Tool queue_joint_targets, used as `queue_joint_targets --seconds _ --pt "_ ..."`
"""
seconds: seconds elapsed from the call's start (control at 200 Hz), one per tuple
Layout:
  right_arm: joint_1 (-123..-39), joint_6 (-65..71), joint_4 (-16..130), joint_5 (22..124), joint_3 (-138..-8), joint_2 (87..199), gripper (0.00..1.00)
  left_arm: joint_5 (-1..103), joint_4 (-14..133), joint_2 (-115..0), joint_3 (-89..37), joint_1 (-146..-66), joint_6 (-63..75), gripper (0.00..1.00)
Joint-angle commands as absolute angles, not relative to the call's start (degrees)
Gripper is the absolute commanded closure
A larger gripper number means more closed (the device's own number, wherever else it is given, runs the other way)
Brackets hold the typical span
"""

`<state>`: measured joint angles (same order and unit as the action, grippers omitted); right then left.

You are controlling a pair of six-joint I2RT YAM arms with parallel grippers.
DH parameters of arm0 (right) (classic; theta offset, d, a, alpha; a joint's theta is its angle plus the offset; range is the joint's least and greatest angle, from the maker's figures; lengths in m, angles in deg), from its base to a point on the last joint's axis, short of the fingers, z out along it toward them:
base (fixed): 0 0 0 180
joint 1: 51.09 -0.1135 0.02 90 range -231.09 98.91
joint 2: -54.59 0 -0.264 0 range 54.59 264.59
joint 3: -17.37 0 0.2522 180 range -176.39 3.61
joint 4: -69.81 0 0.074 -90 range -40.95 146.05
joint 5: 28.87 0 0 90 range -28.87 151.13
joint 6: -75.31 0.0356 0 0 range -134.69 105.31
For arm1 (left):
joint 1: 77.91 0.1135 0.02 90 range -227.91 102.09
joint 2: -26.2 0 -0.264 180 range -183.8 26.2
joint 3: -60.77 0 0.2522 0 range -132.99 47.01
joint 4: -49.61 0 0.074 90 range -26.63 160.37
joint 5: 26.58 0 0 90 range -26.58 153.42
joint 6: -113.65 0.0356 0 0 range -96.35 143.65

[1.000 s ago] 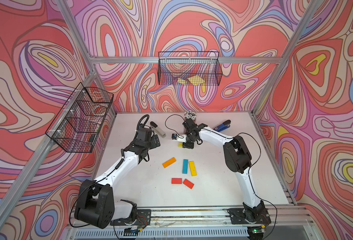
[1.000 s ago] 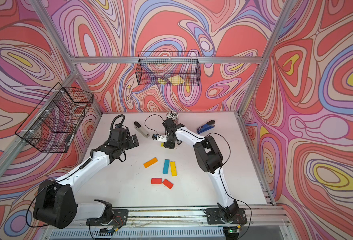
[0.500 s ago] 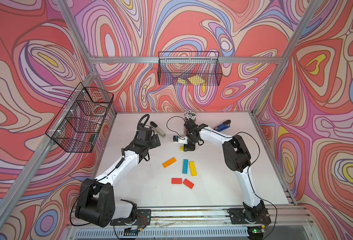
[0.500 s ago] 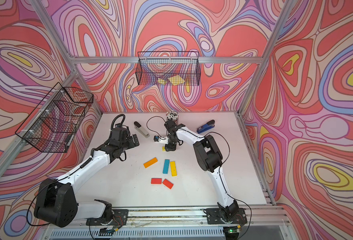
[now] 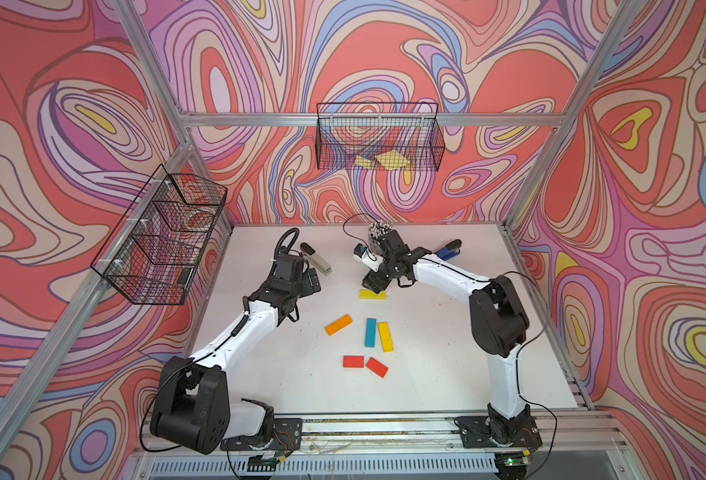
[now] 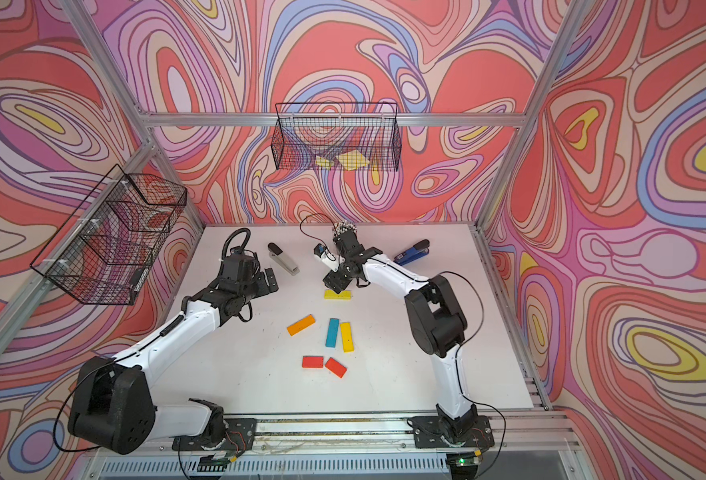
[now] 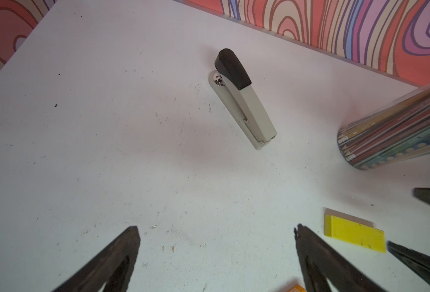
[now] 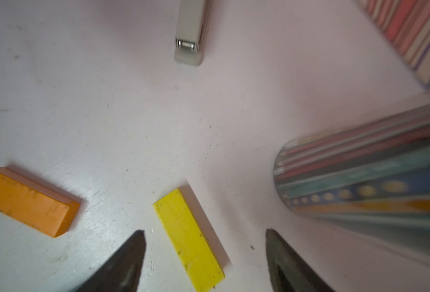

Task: Assemble the letter p with building blocks
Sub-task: Place the building block at the center of the board, then pick up the building block from the center of the board.

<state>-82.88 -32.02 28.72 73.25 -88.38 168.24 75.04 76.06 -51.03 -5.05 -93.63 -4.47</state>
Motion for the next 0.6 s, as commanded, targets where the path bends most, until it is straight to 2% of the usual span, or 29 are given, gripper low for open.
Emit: queue_joint_targets --seconds 0.0,0.07,0.155,0.21,0.29,0.491,0.596 --pt "-82.3 -16.9 37.4 81.6 -83.6 160.7 0.04 76.0 76.2 -49.3 -7.2 -93.2 -3.3 0.01" --pt "-82.5 -15.3 32.3 81.1 -84.6 161.2 0.08 75.9 76.3 -49.0 -7.4 -93.1 -3.3 0.01" --pt "-83.5 -10.9 23.9 71.6 -85.5 162.8 0.19 75.4 76.1 -48.5 -7.1 -93.2 -3.6 0.01" --pt "-85.0 -8.0 20.8 64.7 -83.1 161.9 0.19 75.1 75.8 -48.2 -6.7 -93.1 -3.7 0.01" --pt "-87.7 -3.5 19.3 60.1 -77.3 158.9 0.2 74.8 75.5 -47.9 -6.1 -93.2 -3.9 0.01" --pt "-94.9 6.9 17.3 57.5 -67.7 154.2 0.22 74.1 74.6 -48.1 -5.7 -93.1 -3.6 0.01" --pt "-96.7 12.0 19.2 60.2 -64.4 153.3 0.24 71.7 73.5 -48.7 -5.8 -93.0 -3.4 0.01"
